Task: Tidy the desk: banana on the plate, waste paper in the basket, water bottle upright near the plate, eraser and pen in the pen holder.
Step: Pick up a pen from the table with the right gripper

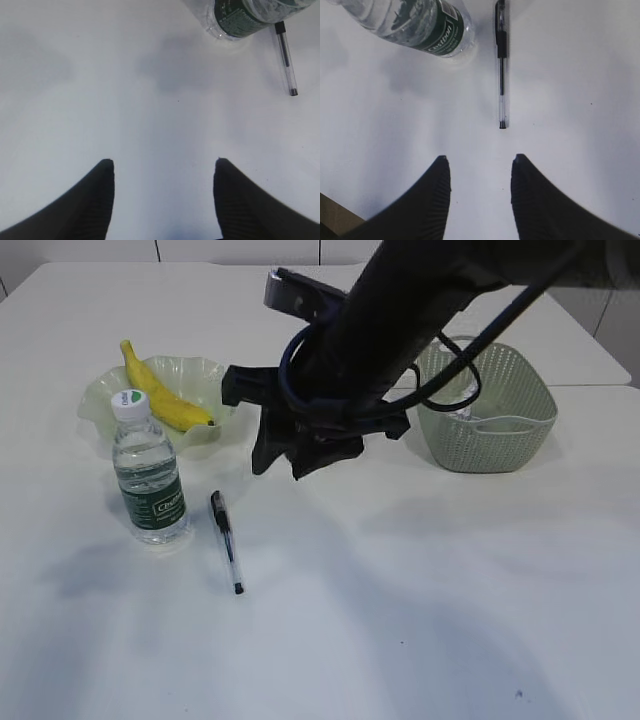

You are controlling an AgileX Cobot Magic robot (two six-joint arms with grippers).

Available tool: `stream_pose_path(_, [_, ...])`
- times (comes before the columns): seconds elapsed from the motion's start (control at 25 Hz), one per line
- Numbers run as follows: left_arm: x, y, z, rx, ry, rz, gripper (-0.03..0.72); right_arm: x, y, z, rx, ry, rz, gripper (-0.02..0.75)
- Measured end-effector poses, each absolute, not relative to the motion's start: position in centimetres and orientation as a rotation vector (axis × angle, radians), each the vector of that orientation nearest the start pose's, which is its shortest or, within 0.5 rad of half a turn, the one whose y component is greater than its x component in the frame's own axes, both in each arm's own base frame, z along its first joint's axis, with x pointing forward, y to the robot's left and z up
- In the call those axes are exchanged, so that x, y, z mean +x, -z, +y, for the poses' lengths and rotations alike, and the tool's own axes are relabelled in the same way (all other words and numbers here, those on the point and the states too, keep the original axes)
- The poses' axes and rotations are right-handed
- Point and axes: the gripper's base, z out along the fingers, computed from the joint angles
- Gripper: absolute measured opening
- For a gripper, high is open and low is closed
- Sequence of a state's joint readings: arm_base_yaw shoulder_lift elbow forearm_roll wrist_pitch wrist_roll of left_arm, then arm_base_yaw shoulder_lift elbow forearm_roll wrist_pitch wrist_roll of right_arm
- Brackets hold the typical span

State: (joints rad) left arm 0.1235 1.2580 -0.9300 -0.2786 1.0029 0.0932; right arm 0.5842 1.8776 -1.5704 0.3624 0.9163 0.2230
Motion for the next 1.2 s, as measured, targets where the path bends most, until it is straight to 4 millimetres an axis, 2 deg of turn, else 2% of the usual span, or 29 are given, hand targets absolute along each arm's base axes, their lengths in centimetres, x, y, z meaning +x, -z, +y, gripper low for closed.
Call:
stream_pose_path(0.24, [22.9,-28.2,0.7,-0.197,0.31,2.767,0.442,33.8,-25.2,26.6,-0.382,-0.563,2.848,0.304])
stream_pose_path(0.36, [22.9,-28.2,0.7,-0.197,0.31,2.767,0.442,35.1,-24.6,27.8,-0.372,-0.552,2.851,0.304])
stream_pose_path(0.76, [23.0,-28.2,0.7,-0.197,0.309,2.764,0.443,38.9,-19.4,30.6,-0.306,-0.501,2.939,0.304])
stream_pose_path(1.08, [23.1,-28.2,0.8,-0.2,0.303,2.746,0.442,39.4,-15.9,31.0,-0.279,-0.46,3.009,0.304])
stream_pose_path(1.2, [23.1,-28.2,0.8,-0.2,0.303,2.746,0.442,39.4,-15.7,31.1,-0.274,-0.463,3.015,0.304])
